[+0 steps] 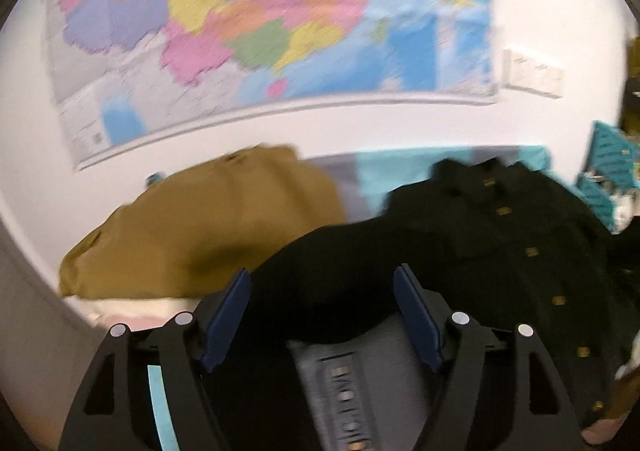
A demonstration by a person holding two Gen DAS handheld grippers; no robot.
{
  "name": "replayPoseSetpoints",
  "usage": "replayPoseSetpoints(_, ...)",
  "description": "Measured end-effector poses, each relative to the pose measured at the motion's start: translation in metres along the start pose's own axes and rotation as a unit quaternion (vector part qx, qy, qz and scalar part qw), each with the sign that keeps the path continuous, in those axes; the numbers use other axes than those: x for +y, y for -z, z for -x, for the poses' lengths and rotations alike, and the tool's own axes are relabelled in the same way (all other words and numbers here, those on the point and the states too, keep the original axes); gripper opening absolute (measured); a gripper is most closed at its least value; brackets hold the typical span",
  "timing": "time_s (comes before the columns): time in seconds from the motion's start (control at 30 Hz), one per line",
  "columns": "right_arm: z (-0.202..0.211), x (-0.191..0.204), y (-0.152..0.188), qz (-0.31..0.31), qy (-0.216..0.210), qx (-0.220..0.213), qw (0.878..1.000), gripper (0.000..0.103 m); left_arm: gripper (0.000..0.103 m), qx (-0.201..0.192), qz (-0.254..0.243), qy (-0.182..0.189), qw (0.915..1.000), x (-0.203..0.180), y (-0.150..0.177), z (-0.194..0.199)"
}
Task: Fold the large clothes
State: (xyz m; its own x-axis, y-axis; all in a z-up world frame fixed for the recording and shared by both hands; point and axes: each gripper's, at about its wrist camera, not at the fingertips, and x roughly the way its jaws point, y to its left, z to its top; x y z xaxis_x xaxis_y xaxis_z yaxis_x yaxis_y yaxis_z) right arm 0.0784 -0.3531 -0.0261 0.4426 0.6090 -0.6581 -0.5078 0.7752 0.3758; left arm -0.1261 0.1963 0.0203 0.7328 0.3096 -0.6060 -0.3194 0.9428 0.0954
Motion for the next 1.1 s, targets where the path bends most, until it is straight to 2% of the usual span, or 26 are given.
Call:
replayPoseSetpoints(0.07, 0.005, -0.009, 0.011, -0.011, 0.001, 0.001, 1.0, 0.057, 0.074, -0.02, -0.011, 0.028, 0.9993, -0.011, -0.003, 0.007)
replayPoseSetpoints(0.13, 0.014, -0.019, 0.018, -0.022, 0.007, 0.0, 1.0, 0.037, 0.077, -0.026, -0.019, 0.052, 0.9981, -0.022, -0.004, 0.005)
replayPoseSetpoints(0.17, 0.02, -0.021, 0.017, -0.026, 0.017, -0.012, 0.999, 0.014, 0.077, -0.024, -0.025, 0.059, 0.9976, -0.028, -0.005, 0.002)
replayPoseSetpoints(0.2, 0.027, -0.023, 0.013, -0.033, 0.02, -0.02, 0.999, 0.009, 0.077, -0.019, -0.032, 0.069, 0.9969, -0.036, -0.005, -0.002)
replayPoseSetpoints(0.3, 0.058, -0.017, -0.017, -0.032, 0.054, -0.06, 0.996, 0.007, 0.077, -0.011, -0.05, 0.096, 0.994, -0.052, -0.007, -0.015)
replayPoseSetpoints(0.4, 0.075, 0.017, -0.061, 0.015, 0.061, -0.074, 0.995, 0.007, 0.077, -0.006, -0.061, 0.126, 0.9902, -0.067, -0.013, -0.026)
replayPoseSetpoints(0.53, 0.049, 0.093, -0.109, 0.125, 0.054, -0.03, 0.99, 0.007, 0.077, -0.008, -0.081, 0.169, 0.9822, -0.09, -0.021, -0.038)
replayPoseSetpoints(0.63, -0.002, 0.154, -0.124, 0.204, 0.028, 0.027, 0.978, 0.007, 0.077, -0.005, -0.088, 0.199, 0.976, -0.104, -0.024, -0.046)
replayPoseSetpoints(0.73, -0.077, 0.209, -0.119, 0.263, -0.005, 0.105, 0.959, 0.012, 0.077, 0.001, -0.096, 0.214, 0.9721, -0.114, -0.024, -0.056)
replayPoseSetpoints(0.77, -0.097, 0.218, -0.116, 0.264, -0.013, 0.122, 0.957, 0.019, 0.077, 0.006, -0.096, 0.22, 0.9708, -0.116, -0.023, -0.06)
replayPoseSetpoints(0.83, -0.149, 0.234, -0.104, 0.261, -0.024, 0.175, 0.949, 0.041, 0.077, 0.017, -0.091, 0.227, 0.9694, -0.117, -0.021, -0.069)
replayPoseSetpoints(0.87, -0.161, 0.236, -0.1, 0.257, -0.026, 0.186, 0.948, 0.06, 0.077, 0.024, -0.089, 0.229, 0.9692, -0.118, -0.02, -0.074)
replayPoseSetpoints(0.9, -0.177, 0.238, -0.095, 0.251, -0.021, 0.204, 0.946, 0.071, 0.077, 0.029, -0.087, 0.228, 0.9693, -0.117, -0.018, -0.077)
replayPoseSetpoints(0.97, -0.184, 0.236, -0.091, 0.251, -0.022, 0.218, 0.943, 0.071, 0.077, 0.047, -0.077, 0.23, 0.9691, -0.114, -0.014, -0.087)
replayPoseSetpoints(1.1, -0.155, 0.207, -0.093, 0.206, -0.042, 0.187, 0.96, 0.076, 0.077, 0.064, -0.073, 0.235, 0.9671, -0.109, -0.003, -0.096)
